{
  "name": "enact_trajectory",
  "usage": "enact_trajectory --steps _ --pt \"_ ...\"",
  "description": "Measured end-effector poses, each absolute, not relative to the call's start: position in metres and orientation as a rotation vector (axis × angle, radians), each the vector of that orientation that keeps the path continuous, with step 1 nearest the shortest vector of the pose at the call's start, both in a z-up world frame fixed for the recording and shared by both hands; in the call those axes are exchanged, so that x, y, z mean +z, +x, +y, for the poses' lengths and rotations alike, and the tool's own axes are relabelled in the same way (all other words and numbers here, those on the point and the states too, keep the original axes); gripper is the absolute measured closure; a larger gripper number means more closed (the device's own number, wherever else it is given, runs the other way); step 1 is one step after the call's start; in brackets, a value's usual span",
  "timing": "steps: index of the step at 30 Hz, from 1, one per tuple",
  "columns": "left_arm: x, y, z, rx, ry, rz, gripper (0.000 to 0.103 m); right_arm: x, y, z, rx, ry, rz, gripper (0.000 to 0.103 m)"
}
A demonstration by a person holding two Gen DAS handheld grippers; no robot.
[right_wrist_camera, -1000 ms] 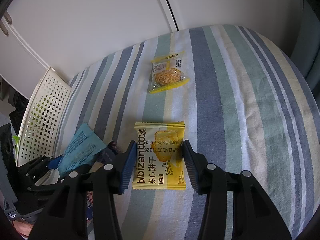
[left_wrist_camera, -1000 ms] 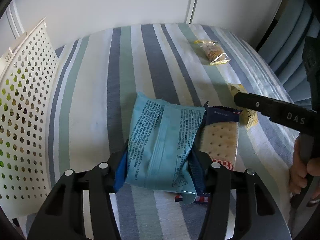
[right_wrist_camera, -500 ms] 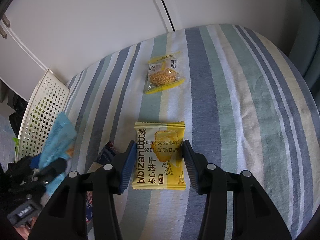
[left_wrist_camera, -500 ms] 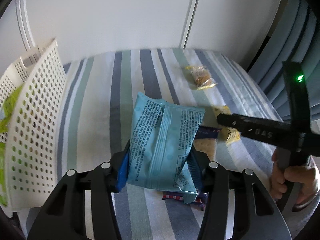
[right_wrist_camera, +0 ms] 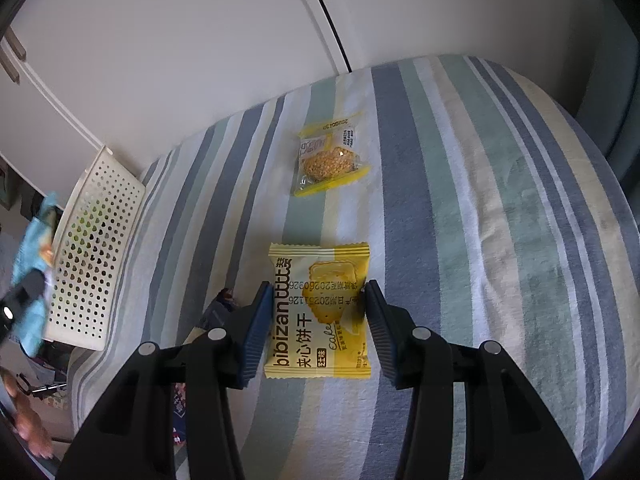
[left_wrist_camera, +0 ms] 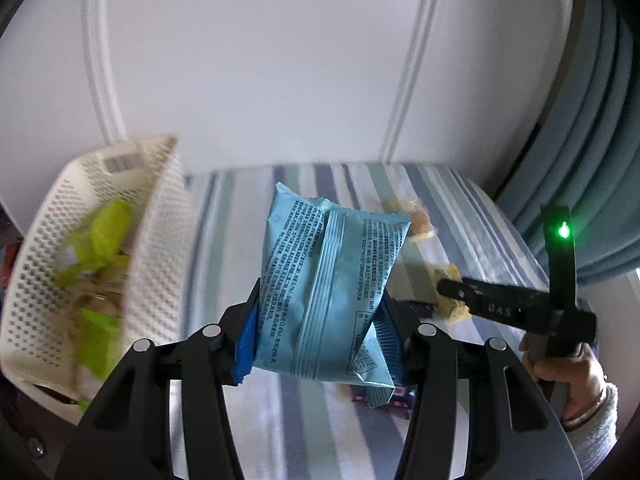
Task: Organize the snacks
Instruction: 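Carry the blue packet into the basket with the left tool and release it, then carry the yellow biscuit to the basket with the right tool and release it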
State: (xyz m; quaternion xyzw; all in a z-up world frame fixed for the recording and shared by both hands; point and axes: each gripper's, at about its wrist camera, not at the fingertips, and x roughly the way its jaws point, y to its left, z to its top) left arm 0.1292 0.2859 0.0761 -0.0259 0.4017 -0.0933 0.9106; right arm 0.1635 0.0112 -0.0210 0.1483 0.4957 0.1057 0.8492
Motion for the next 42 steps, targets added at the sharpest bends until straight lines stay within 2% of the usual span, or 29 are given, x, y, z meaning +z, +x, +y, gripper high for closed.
enact_trajectory --steps 6,16,18,20,22,30,32,33,42 --pt "0.093 0.126 0.334 -0.088 -0.107 0.788 0.051 -0.022 0.162 0.009 0.225 0.317 1.042 0.056" --pt "0.087 0.117 0.416 0.104 -0.208 0.784 0.051 -0.022 0.162 0.011 0.231 0.318 1.045 0.056" --pt "0.083 0.115 0.426 0.145 -0.217 0.790 0.046 -0.023 0.162 0.011 0.231 0.318 1.045 0.056" --pt "0.079 0.114 0.434 0.168 -0.234 0.787 0.025 -0.023 0.161 0.011 0.231 0.318 1.045 0.056" --pt "0.078 0.110 0.439 0.194 -0.242 0.770 0.020 -0.023 0.161 0.011 0.232 0.317 1.044 0.056" --pt "0.066 0.095 0.437 0.285 -0.252 0.737 0.019 -0.023 0.160 0.011 0.236 0.330 1.042 0.056" --pt "0.064 0.091 0.432 0.296 -0.252 0.722 0.009 -0.023 0.160 0.009 0.239 0.340 1.040 0.056" --pt "0.064 0.090 0.427 0.302 -0.246 0.713 0.008 -0.023 0.160 0.008 0.240 0.345 1.039 0.056" --pt "0.062 0.068 0.396 0.409 -0.186 0.585 0.005 -0.019 0.157 0.004 0.245 0.379 1.000 0.056"
